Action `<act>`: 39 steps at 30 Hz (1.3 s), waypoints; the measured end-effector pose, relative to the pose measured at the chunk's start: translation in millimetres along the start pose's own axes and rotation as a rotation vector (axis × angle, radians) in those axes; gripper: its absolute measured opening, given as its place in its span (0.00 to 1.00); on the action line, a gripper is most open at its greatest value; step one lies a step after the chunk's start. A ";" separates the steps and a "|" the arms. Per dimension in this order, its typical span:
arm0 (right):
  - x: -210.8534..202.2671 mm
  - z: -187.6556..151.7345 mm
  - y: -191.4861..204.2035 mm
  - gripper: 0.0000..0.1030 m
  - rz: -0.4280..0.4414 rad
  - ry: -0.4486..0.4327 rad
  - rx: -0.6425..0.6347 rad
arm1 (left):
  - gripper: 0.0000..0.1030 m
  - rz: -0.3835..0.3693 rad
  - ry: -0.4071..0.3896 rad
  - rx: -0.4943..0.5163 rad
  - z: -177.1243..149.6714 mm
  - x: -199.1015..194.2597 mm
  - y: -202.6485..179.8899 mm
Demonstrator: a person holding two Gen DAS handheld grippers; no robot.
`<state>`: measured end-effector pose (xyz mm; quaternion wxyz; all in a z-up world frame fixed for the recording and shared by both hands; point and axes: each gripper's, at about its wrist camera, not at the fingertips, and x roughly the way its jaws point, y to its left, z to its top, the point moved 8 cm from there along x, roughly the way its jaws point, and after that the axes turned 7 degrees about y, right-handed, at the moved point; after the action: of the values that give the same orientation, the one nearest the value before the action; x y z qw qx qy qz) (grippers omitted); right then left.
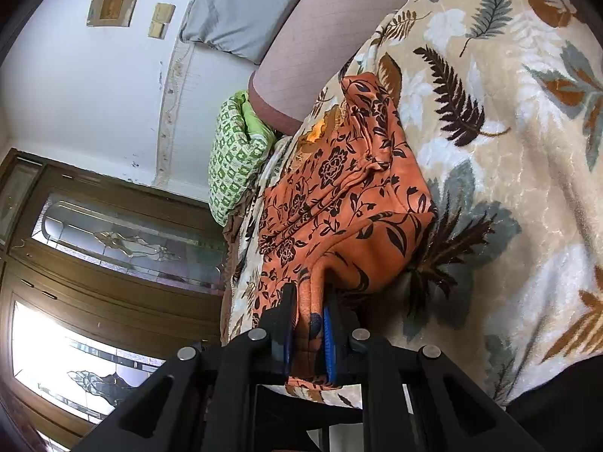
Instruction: Fold small clothes
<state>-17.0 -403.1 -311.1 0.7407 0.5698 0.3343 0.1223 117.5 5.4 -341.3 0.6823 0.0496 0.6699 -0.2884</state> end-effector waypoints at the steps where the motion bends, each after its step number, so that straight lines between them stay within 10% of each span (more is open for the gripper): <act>1: 0.0 -0.3 -1.2 0.13 -0.002 0.001 0.003 | 0.33 0.002 -0.001 0.012 -0.2 1.3 -2.6; 5: 0.1 -2.7 -7.3 0.13 -0.007 0.004 0.021 | 0.08 -0.009 0.006 0.019 -1.0 4.1 -4.6; 12: -4.6 6.9 4.4 0.13 0.017 -0.004 0.011 | 0.06 -0.190 -0.049 0.012 15.0 -26.0 -18.9; 18: -7.4 62.4 32.1 0.13 0.034 -0.053 -0.038 | 0.06 -0.340 -0.209 -0.006 95.3 -94.4 -32.3; 23: 13.5 148.0 39.6 0.13 0.045 -0.121 -0.040 | 0.06 -0.322 -0.283 -0.017 196.0 -120.3 -30.4; 33: 98.7 327.0 -60.2 0.17 0.009 -0.269 0.192 | 0.07 -0.230 -0.205 -0.200 402.4 -16.4 -14.1; 39: 86.3 347.0 -118.9 0.17 -0.028 -0.385 0.297 | 0.08 -0.229 -0.236 -0.261 407.4 10.3 3.0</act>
<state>243.9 -657.2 -407.8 0.7006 0.6805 0.2091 -0.0490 479.0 -180.5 -312.2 0.7193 -0.1499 0.6184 -0.2789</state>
